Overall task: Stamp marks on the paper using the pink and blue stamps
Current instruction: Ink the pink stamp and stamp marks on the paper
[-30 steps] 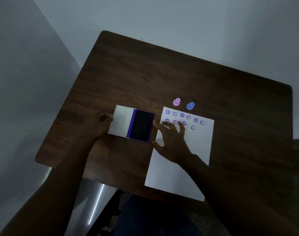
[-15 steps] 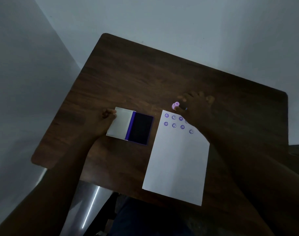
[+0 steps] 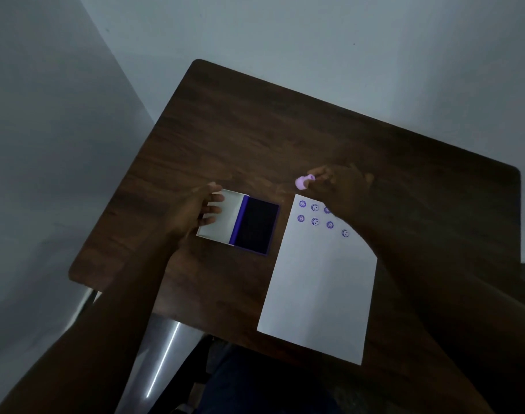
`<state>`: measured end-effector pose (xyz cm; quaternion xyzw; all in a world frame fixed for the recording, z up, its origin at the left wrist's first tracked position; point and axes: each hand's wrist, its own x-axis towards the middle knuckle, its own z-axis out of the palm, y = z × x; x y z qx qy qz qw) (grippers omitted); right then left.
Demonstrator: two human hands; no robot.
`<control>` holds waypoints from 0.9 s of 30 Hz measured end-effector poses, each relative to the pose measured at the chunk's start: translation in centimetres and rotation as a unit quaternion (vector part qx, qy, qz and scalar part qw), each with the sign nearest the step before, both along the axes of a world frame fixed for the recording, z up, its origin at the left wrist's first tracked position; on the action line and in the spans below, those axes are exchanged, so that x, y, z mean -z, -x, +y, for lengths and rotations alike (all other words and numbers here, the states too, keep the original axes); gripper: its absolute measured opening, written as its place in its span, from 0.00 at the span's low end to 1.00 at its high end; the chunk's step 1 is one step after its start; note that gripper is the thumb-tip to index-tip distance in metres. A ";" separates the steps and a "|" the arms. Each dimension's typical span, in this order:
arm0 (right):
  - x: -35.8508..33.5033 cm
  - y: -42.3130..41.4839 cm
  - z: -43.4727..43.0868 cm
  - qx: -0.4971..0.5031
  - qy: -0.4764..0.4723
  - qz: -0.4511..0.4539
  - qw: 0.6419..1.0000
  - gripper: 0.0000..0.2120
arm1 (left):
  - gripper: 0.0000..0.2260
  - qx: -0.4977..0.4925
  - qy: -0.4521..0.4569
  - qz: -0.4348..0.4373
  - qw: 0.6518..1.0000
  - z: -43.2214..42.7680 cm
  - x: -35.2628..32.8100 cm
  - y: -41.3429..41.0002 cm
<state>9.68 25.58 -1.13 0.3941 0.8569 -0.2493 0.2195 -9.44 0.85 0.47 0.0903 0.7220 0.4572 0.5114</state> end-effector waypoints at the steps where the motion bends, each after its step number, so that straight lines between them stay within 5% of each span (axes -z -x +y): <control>1: -0.7 0.1 -1.1 0.044 0.006 0.042 0.998 0.18 | 0.10 0.012 -0.015 -0.006 1.000 -0.1 -0.1 -0.2; 4: -3.6 -0.5 -5.8 0.155 0.075 0.297 0.939 0.11 | 0.09 0.046 -0.065 -0.022 0.997 0.5 -0.8 -1.2; 7: -5.6 -0.3 -8.3 0.178 0.176 0.398 0.883 0.11 | 0.11 0.065 -0.097 -0.048 0.992 1.9 -1.7 -2.0; 16: -5.4 0.6 -9.7 0.256 0.243 0.384 0.853 0.04 | 0.12 0.061 -0.146 -0.057 0.986 2.9 -2.2 -2.7; 24: -5.3 0.5 -10.3 0.262 0.271 0.390 0.840 0.10 | 0.09 0.051 -0.149 -0.074 0.985 2.9 -2.3 -3.0; 27: -5.6 0.1 -10.0 0.323 0.321 0.417 0.786 0.08 | 0.08 0.030 -0.151 -0.093 0.984 2.5 -2.0 -2.4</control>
